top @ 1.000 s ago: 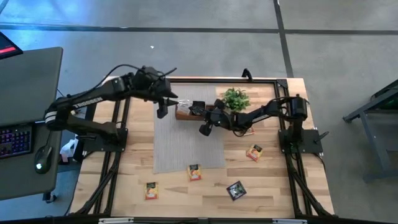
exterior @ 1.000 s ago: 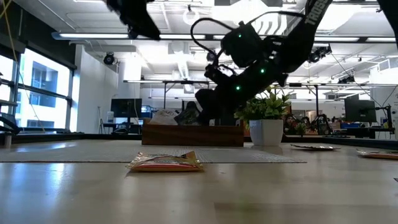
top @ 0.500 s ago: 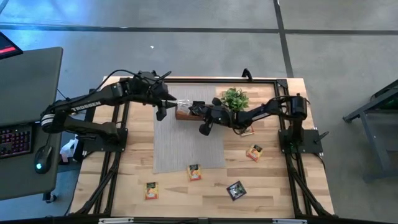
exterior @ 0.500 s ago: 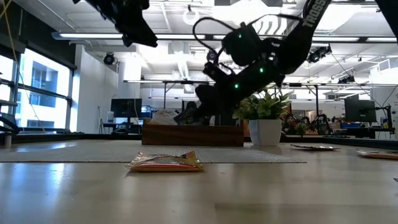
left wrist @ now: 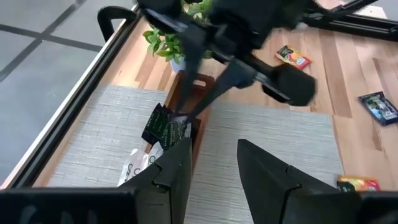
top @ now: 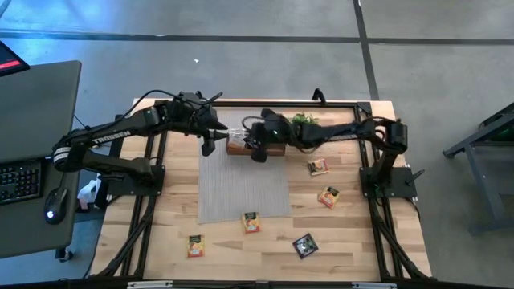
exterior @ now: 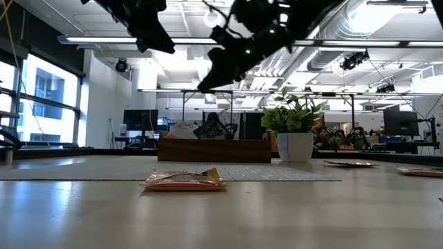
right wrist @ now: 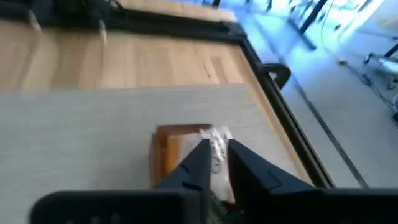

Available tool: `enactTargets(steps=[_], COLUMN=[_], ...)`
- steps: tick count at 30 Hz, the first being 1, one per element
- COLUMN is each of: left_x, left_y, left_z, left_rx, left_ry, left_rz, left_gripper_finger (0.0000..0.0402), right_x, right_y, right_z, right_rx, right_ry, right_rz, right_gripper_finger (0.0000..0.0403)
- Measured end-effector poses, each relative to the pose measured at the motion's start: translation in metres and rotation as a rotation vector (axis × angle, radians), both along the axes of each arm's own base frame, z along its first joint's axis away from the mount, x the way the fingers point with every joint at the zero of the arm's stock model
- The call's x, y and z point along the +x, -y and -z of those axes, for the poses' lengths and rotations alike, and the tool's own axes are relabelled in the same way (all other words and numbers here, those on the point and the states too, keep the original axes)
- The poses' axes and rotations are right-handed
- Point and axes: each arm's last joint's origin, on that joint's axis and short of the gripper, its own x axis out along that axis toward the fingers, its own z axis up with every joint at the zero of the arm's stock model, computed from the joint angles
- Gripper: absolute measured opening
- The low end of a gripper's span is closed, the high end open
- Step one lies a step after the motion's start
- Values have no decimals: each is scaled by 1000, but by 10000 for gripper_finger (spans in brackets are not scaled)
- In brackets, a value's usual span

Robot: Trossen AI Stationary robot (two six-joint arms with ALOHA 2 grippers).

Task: Pick & Place Tea
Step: Put the black tea bag in the middle section of the brown wooden organizer

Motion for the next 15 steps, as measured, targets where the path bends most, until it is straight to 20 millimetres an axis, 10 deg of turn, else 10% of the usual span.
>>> enactTargets(steps=[15], left_x=[-1], left_y=[0], left_z=[1], left_rx=[21], left_ry=[-21], left_rz=[18], left_gripper_finger=[128], right_x=[21], right_y=[37], right_z=[23], right_rx=[95], right_ry=[-301], right_rz=[-86], right_gripper_finger=[144])
